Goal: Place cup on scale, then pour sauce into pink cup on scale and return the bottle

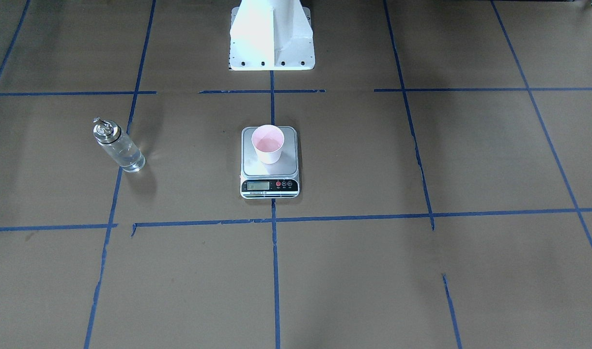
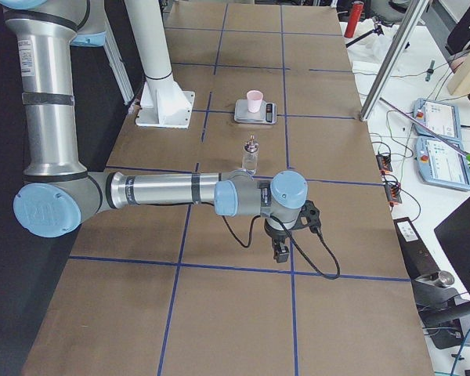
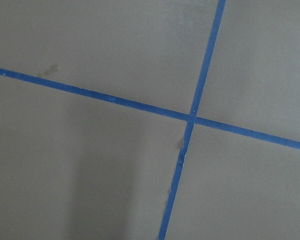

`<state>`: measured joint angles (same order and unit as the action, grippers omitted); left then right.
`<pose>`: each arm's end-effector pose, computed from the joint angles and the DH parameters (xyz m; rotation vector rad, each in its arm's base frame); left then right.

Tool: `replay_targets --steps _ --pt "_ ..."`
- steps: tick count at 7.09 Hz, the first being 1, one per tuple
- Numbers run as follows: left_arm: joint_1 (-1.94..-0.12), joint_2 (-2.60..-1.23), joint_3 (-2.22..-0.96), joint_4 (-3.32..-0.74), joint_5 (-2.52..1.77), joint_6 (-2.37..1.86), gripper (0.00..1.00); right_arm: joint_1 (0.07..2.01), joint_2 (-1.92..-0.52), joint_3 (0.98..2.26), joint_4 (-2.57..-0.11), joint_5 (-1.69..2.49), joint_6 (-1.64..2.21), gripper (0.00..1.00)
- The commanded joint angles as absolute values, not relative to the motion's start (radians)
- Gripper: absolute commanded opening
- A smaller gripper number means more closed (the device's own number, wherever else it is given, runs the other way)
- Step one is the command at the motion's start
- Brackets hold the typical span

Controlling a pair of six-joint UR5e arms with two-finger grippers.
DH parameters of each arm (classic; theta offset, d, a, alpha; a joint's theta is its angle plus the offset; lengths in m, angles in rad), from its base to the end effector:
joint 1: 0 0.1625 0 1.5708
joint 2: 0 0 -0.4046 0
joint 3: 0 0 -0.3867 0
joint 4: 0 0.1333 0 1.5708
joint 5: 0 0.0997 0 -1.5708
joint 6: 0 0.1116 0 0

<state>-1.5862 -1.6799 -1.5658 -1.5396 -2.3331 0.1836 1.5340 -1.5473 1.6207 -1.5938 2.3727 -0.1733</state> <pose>-0.0644 -0.5330 0.5977 0.1449 0.7524 0.1877 0.0347 -0.5003 0.6111 0.1024 -0.7983 -0.2189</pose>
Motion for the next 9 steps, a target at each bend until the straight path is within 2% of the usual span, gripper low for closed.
replay_targets --steps 1,9 --pt "-1.586 -1.683 -1.566 -1.561 -2.333 0.178 1.00 1.531 -1.549 1.602 -1.594 2.370 -0.175 1.00" --pt "-1.586 -1.683 -1.574 -1.563 -2.370 0.178 1.00 1.528 -1.548 1.608 -1.592 2.375 -0.173 1.00"
